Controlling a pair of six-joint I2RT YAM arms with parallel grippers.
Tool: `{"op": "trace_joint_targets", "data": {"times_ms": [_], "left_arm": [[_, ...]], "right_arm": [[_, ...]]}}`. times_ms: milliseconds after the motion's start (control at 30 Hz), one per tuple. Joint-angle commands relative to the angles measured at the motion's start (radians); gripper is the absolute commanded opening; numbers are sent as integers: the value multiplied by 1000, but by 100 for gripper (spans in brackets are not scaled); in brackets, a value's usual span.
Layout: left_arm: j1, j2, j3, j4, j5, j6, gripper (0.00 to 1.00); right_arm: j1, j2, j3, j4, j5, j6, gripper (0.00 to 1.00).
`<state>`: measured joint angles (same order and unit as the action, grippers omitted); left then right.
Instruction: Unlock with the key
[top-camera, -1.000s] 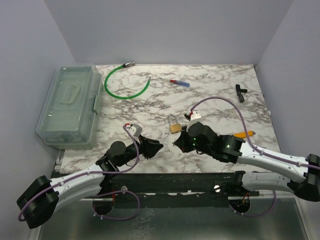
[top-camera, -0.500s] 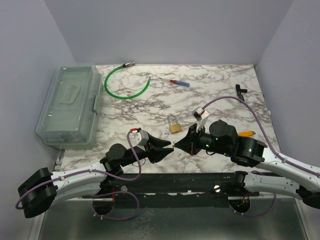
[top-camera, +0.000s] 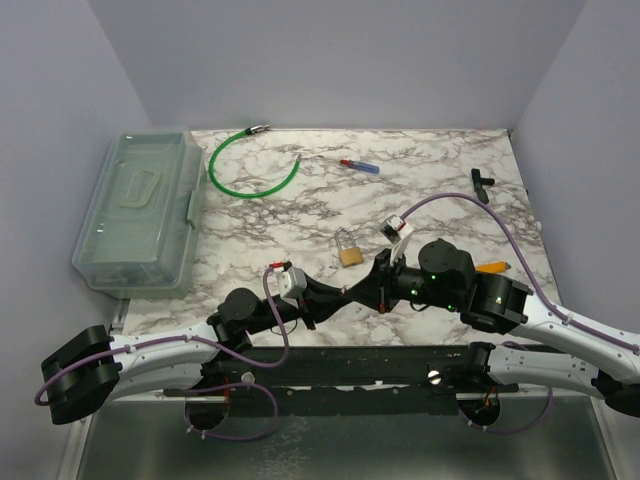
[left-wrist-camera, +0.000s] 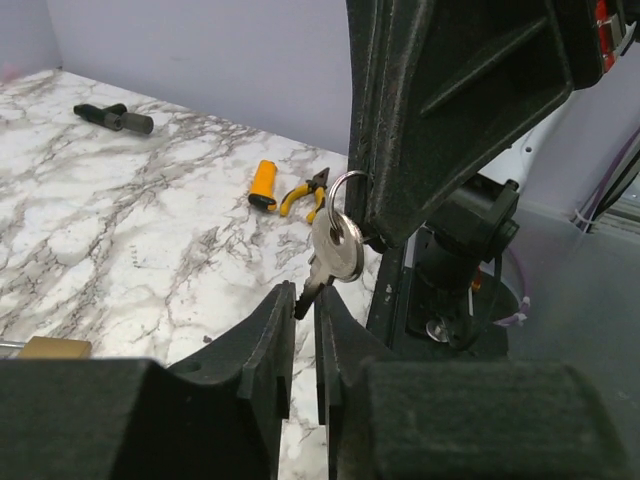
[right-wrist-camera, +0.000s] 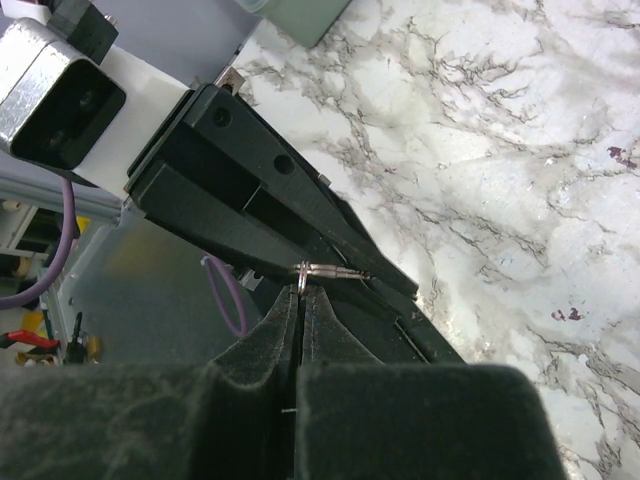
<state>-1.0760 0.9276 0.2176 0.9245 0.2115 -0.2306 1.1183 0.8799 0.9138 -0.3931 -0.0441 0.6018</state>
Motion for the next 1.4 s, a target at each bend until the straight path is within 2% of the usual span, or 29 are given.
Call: {"op": "trace_joint_targets", "data": {"times_ms": [0,300,333,367,433,500,533,600,867,1000,1100,1300,1367], "left_arm": [[-7,-21,8,45,-12,26,1],[-7,-103,-6,-33,-18,-7,0],[-8,-109,-4,-48,-19,-11,0],[-8,-117,2,-72,-21,-14,0],[-7,-134,27,-147,-25,-23,0],[-7,-155,55,-231,-32,-29,0],[-7,-166,68,-271,-39,-33,0],[-7,-189,94,-353,-56,-41,0],[-7,-209,253,-725,-69,-70,0],[-8,-219,305,-833,-47,-93,0],[-7,-242,316,-869,-37,-104,0],[-7,-273,316,-898,-31,-111,0],[-7,-278,319,-903,-29,-115,0]], "right_arm": [[5,9,-3,16,-21,6,0],[5,30,16,-28,8,-2,0],[5,33,22,-39,14,-6,4],[5,34,29,-51,22,-10,13],[5,37,42,-78,37,-13,35],[5,27,45,-86,59,-18,54],[5,19,45,-88,68,-20,59],[5,1,39,-82,74,-27,64],[5,33,21,27,0,-63,64],[5,55,10,102,28,-66,62],[5,77,12,122,107,-55,54],[5,110,8,155,151,-58,40],[5,119,5,154,151,-60,29]]}}
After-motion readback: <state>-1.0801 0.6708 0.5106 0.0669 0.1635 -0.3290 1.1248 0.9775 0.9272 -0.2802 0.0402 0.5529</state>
